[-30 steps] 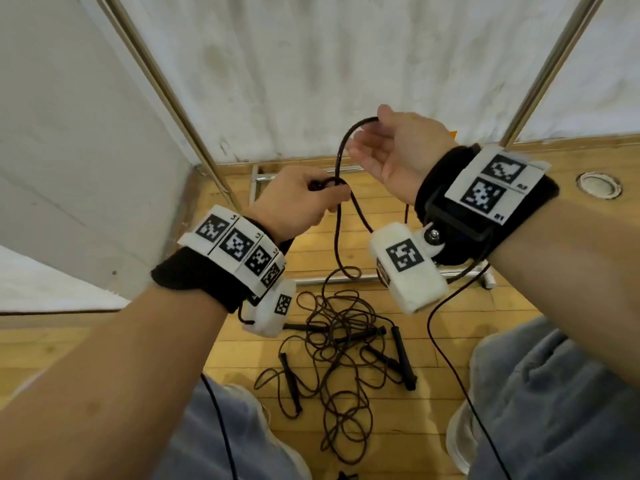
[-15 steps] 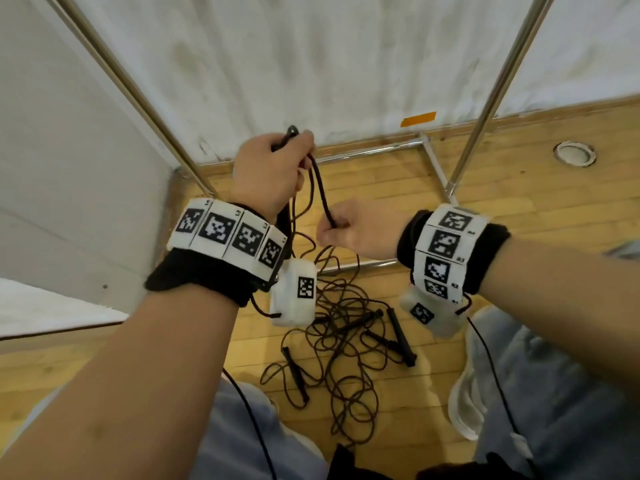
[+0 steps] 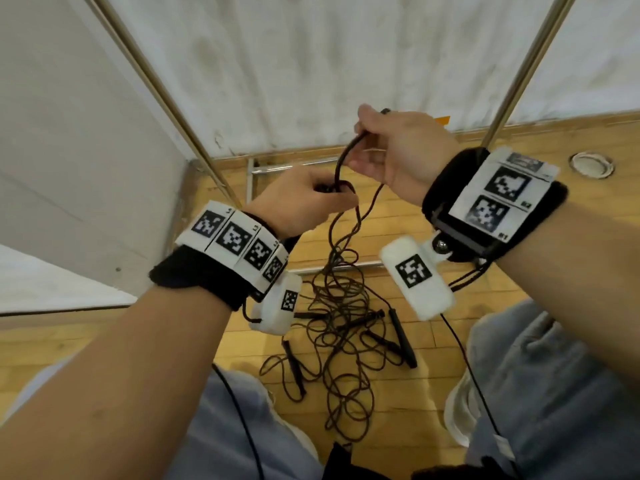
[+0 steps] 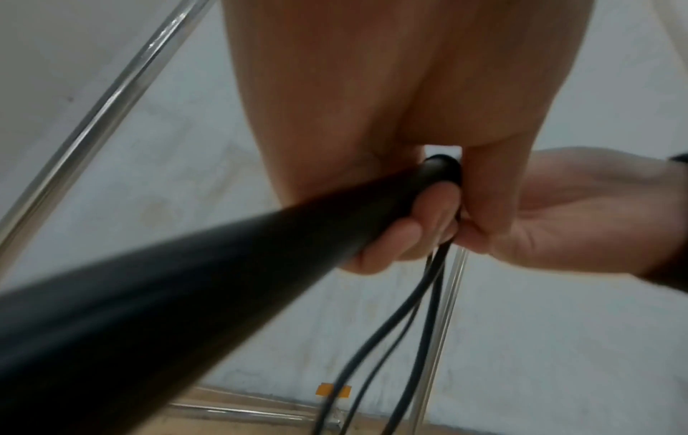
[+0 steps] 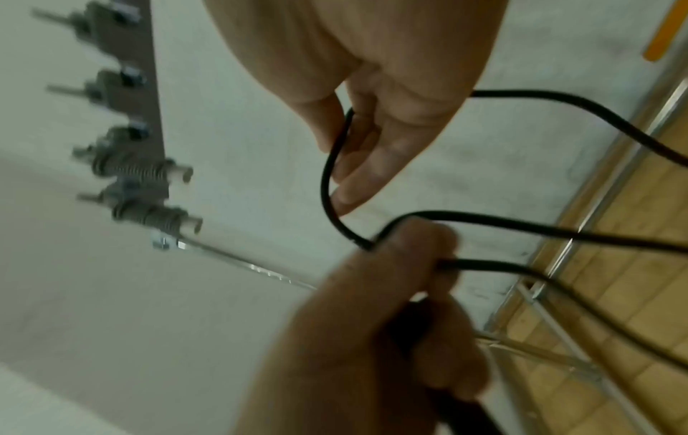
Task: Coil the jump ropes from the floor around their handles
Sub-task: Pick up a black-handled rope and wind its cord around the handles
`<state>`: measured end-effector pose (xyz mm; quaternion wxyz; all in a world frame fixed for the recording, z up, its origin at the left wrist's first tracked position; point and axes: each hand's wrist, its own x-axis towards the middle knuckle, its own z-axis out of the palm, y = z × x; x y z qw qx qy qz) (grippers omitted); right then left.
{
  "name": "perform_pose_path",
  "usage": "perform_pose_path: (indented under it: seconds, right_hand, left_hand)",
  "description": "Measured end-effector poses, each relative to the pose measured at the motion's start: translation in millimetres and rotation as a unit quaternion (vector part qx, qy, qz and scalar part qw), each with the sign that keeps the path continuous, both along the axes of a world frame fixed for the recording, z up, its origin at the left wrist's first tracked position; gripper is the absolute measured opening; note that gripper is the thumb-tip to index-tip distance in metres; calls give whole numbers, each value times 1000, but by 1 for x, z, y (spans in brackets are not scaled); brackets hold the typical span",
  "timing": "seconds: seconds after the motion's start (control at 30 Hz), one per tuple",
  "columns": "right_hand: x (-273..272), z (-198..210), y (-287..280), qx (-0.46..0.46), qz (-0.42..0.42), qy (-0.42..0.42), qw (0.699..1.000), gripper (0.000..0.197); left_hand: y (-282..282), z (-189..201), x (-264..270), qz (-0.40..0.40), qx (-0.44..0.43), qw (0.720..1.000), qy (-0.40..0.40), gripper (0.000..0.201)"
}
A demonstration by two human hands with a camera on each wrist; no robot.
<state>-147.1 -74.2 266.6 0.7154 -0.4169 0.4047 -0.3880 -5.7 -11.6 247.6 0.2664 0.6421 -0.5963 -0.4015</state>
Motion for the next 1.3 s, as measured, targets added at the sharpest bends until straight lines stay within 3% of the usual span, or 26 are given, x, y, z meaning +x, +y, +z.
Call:
perform_pose_path:
  seconds: [0.13, 0.23, 0.33, 0.43, 0.5, 0.53, 0.6, 0.7, 0.77, 0.83, 0.93, 1.07, 1.17, 1.3]
  right_hand:
    - [-7, 6, -6, 14, -33, -43, 998, 32]
    - [-6, -2, -2, -41, 66, 54, 996, 15]
    - [0, -17, 8, -151, 208, 213, 943, 10]
    - [8, -35, 20, -216, 310, 332, 864, 8]
    - [9, -45, 23, -220, 372, 377, 819, 16]
    - [8, -47, 22, -221, 377, 380, 815, 17]
    - [3, -41, 18, -229, 326, 376, 836, 20]
    - [-6, -17, 6, -188, 195, 265, 926, 21]
    - [-9, 0, 2, -153, 119, 171, 966, 22]
    - [-10, 11, 1, -119, 83, 96, 985, 24]
    - [-9, 22, 1, -83, 42, 23, 995, 24]
    - [-8, 28, -4, -56, -14, -41, 998, 27]
    - [-5, 19, -2, -77, 11, 30, 997, 42]
    - [1, -9, 14, -146, 95, 169, 970, 37]
  left_hand:
    - [-9, 1, 1, 87, -90, 992, 4, 26]
    - [-16, 9, 2, 156, -151, 974, 70, 29]
    - [-19, 19, 2, 172, -157, 959, 160, 30]
    - [-21, 27, 5, 196, -156, 943, 220, 29]
    - [-22, 30, 10, 227, -170, 927, 247, 28]
    - [-23, 31, 13, 244, -176, 921, 248, 27]
    - [-22, 31, 19, 265, -170, 923, 223, 24]
    - [-17, 26, 21, 242, -124, 946, 177, 9]
    - [-12, 21, 15, 170, -69, 973, 136, 13]
    - [-4, 15, 6, 77, -24, 994, 79, 10]
    - [5, 10, -8, -17, -5, 999, 39, 10]
    - [4, 10, -19, 19, -49, 995, 81, 11]
    - [0, 17, -15, 96, -129, 982, 94, 21]
    - [-5, 22, -7, 167, -159, 963, 143, 26]
